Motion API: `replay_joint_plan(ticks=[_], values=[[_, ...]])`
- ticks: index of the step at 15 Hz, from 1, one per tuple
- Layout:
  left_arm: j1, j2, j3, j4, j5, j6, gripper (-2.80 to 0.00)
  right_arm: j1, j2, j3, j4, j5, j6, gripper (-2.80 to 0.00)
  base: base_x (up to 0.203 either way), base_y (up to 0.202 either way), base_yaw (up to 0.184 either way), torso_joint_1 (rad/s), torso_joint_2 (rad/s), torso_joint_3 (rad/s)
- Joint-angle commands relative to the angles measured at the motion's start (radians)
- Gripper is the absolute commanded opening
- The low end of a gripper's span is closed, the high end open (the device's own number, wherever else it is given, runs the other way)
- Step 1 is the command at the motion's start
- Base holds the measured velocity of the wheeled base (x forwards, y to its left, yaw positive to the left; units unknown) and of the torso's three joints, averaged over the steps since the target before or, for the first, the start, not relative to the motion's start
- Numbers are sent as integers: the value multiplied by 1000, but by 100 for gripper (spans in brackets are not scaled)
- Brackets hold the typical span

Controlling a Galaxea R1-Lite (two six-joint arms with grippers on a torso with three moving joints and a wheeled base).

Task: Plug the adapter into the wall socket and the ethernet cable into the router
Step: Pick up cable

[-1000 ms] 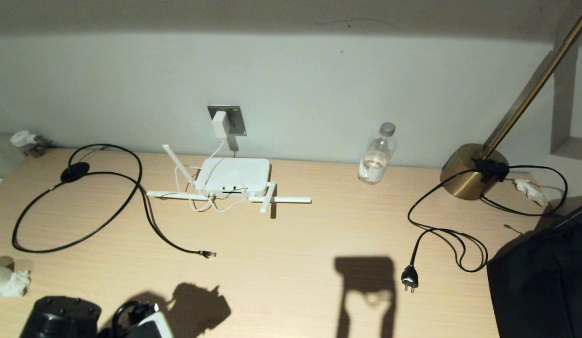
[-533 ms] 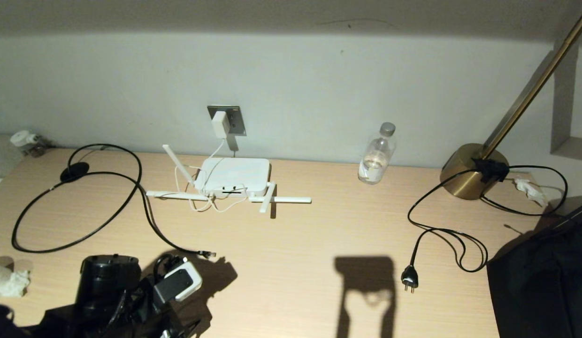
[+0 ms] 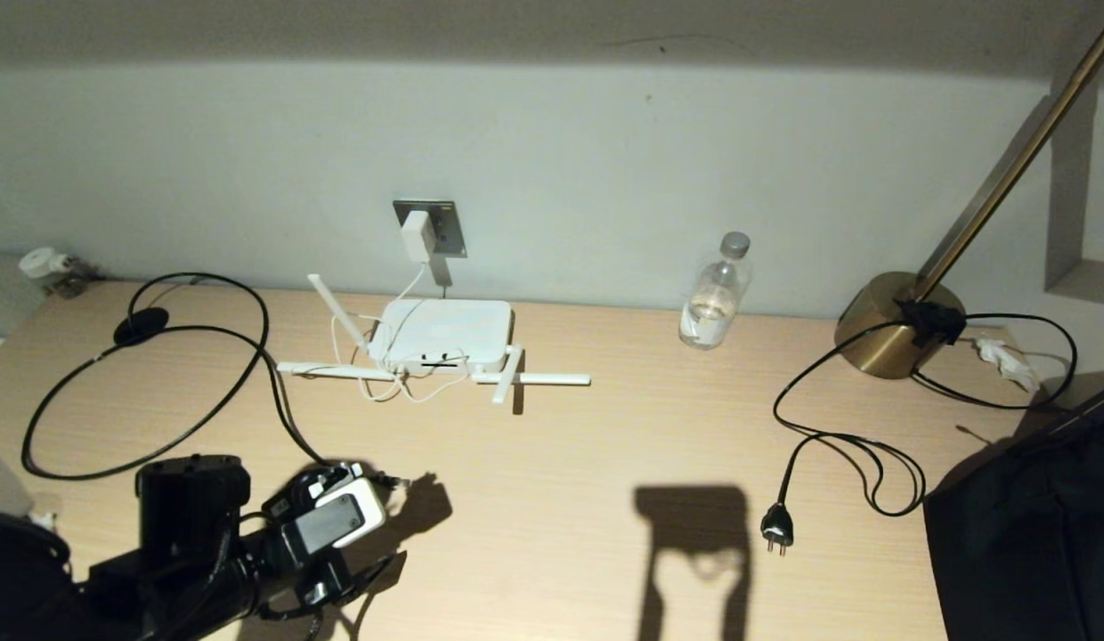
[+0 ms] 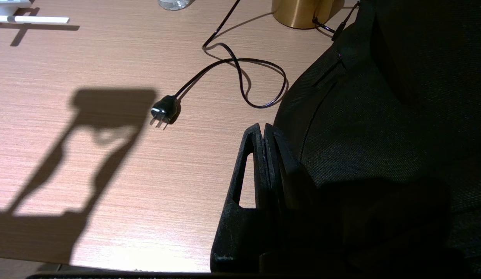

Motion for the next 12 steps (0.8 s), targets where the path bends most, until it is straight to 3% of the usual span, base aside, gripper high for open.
replay_joint_plan(ticks=[1,3,12], values=[[53,-4,-5,-8,-43,55,0,0,2,0,0,0,0,-280,0,0,0,0,0,0],[111,-21,-38,-8,-135,117,0,0,2,0,0,0,0,-280,0,0,0,0,0,0],[114,77,-121,1,-143,127,0,0,2,0,0,0,0,-280,0,0,0,0,0,0]])
